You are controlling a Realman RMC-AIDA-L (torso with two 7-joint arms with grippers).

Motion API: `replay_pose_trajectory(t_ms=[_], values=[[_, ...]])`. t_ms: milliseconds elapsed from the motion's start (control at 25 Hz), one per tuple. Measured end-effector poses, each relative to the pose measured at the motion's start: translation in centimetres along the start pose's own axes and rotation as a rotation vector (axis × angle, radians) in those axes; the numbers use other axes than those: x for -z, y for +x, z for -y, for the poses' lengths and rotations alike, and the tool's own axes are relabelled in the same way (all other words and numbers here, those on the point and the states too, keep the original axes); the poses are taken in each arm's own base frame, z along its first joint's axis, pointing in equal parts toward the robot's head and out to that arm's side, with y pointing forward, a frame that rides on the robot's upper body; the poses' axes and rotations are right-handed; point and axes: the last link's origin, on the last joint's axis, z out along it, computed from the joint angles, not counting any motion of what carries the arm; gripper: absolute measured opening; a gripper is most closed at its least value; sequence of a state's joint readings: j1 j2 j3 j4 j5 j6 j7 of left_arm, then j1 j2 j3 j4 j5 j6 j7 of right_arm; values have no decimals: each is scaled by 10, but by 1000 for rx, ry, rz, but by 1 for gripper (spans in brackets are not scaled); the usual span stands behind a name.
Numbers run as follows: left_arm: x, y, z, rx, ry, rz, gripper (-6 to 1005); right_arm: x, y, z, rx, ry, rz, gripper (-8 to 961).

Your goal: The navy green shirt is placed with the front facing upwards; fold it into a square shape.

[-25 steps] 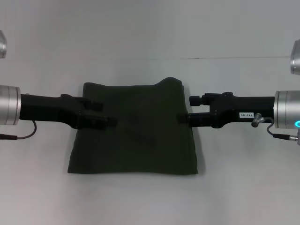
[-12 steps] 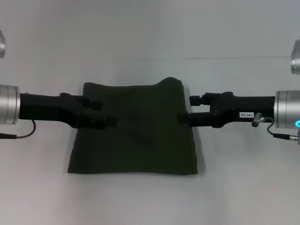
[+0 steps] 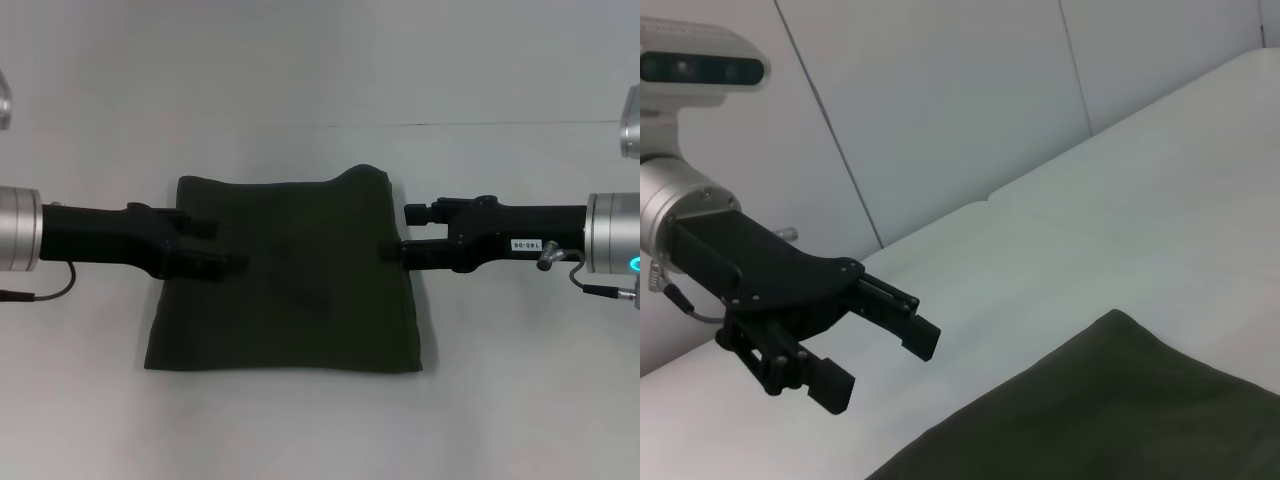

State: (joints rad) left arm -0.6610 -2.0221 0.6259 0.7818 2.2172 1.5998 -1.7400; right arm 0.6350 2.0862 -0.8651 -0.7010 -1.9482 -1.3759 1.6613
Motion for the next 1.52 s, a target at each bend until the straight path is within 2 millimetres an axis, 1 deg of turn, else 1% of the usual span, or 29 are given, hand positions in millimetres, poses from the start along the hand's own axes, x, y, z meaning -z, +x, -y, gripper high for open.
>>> replay_pose_trajectory(t_ms=[280,440,920,1520], values=[[-1,-2,-4,5,-21,3,859,0,0,1,0,4,0,855],[-1,-2,-12,4,-81,11,860,0,0,1,0,4,0,855],[-1,-2,-12,12,-75,5,860,-1,3,1,-4,4,-2,855],[-1,-3,-14,12,-91,14,859,-1,2,1,-1,3,-2,855]])
